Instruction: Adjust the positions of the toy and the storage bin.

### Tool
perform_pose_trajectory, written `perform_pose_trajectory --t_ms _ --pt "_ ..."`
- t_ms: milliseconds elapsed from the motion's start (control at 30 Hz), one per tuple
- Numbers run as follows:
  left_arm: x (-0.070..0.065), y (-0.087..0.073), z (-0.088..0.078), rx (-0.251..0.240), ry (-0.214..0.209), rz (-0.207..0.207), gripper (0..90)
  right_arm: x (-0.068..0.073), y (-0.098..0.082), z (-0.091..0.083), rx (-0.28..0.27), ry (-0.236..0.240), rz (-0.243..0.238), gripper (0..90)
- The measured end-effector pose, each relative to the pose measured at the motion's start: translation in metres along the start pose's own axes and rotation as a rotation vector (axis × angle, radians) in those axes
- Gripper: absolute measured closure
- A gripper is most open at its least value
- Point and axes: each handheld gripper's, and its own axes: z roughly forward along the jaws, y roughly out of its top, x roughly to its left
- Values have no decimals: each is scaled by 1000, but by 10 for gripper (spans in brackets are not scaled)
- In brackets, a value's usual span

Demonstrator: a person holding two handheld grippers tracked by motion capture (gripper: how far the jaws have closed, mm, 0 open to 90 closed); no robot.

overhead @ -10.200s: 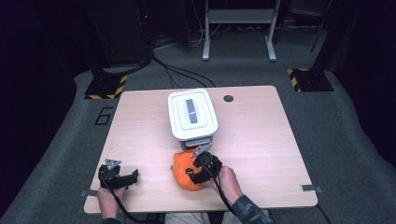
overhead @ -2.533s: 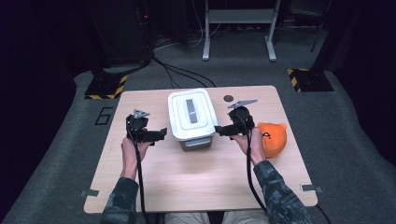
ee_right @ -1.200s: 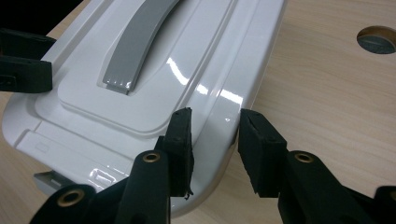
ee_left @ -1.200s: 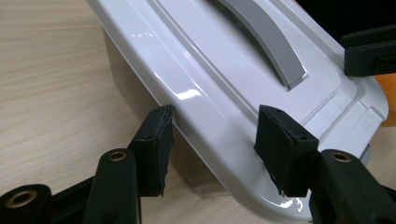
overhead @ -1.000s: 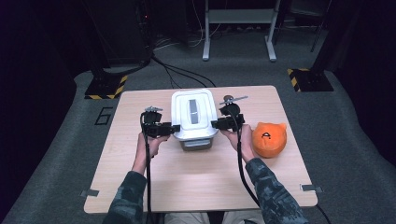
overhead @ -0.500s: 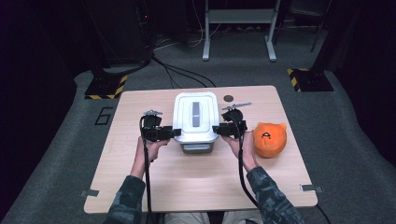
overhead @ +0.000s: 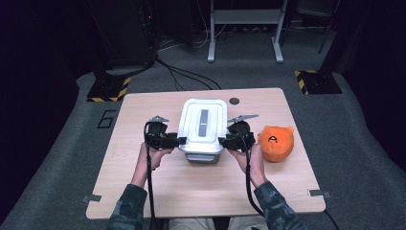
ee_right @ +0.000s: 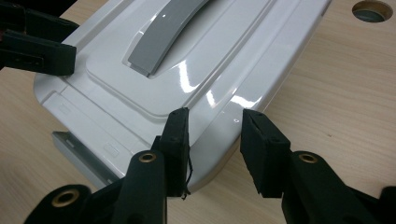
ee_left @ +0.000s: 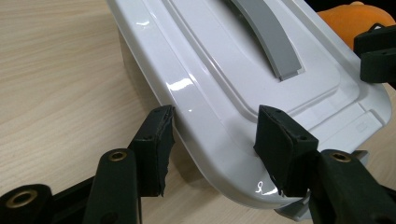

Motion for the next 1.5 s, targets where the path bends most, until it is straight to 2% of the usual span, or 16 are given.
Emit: perform_pose_trajectory --t_ms 67,100,167,233,267,300,500,567,733,767,867,1100,1500 --pt "-2 -1 -1 -3 8 9 467 -1 0 0 -4 3 -7 626" --pt "-4 -1 -1 -5 18 11 467 -6 3 3 -3 -1 5 577" --pt "-7 -3 -1 -16 40 27 465 -10 6 5 -14 -5 30 538" --pt "-8 -3 -2 -20 49 28 466 -14 9 6 -23 -11 30 508" --pt "-9 -4 -2 -24 53 26 467 -24 16 11 -26 -12 48 476" --pt "-10 -4 -2 -28 51 24 468 -27 19 13 -23 -20 54 469" --pt "-10 -4 -2 -26 53 30 482 -44 38 28 -11 -26 71 453" --pt "-10 -4 -3 -15 55 45 485 -46 43 31 -6 -19 76 454" --pt "-10 -4 -3 -13 57 38 490 -50 52 41 14 -23 80 465" --pt "-10 -3 -4 -12 55 40 493 -53 53 46 17 -5 95 493" --pt "-11 -2 -3 -9 59 52 493 -54 52 46 13 23 106 592" --pt "-10 -2 -3 -2 53 48 492 -48 47 42 2 15 99 598" --pt "-11 2 -6 34 63 108 505 -39 26 32 -33 35 118 600"
